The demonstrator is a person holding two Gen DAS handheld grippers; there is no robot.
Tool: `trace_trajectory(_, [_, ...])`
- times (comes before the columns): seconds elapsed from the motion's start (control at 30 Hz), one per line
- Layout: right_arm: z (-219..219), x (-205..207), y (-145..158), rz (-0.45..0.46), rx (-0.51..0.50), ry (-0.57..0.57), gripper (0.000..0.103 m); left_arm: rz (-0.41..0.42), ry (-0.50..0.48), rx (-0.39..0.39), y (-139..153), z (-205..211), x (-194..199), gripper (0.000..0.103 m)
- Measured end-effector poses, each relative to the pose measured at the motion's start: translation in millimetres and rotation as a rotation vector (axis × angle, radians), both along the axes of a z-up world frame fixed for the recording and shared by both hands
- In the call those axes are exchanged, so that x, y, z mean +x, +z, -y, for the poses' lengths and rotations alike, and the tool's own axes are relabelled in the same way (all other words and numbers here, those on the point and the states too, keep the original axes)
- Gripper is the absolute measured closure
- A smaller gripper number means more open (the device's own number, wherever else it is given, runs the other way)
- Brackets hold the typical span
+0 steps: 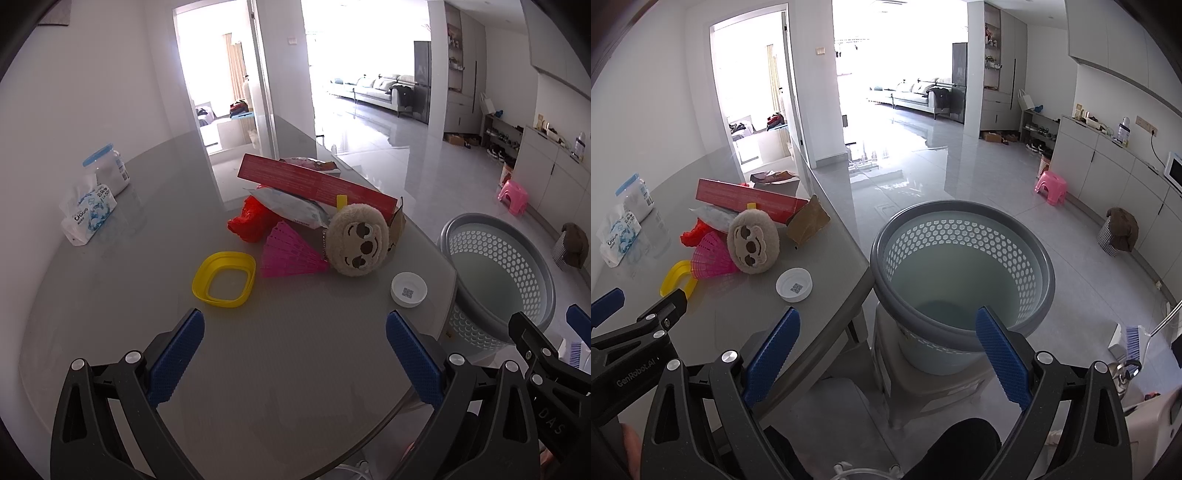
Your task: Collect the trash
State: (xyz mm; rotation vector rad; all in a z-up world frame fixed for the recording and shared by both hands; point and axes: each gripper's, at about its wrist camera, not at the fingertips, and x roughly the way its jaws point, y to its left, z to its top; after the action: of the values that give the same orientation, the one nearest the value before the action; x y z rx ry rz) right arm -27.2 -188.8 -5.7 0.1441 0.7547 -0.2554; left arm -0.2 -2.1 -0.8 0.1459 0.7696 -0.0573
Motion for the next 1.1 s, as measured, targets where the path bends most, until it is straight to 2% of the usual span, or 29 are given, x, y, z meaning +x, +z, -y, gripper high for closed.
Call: trace_trajectory(1.1, [2.3,0.6,-1.8,-0.004,0.002,0.000,0.011,0.000,-0.003,0.003,2.8,-1.3,1.1,0.006])
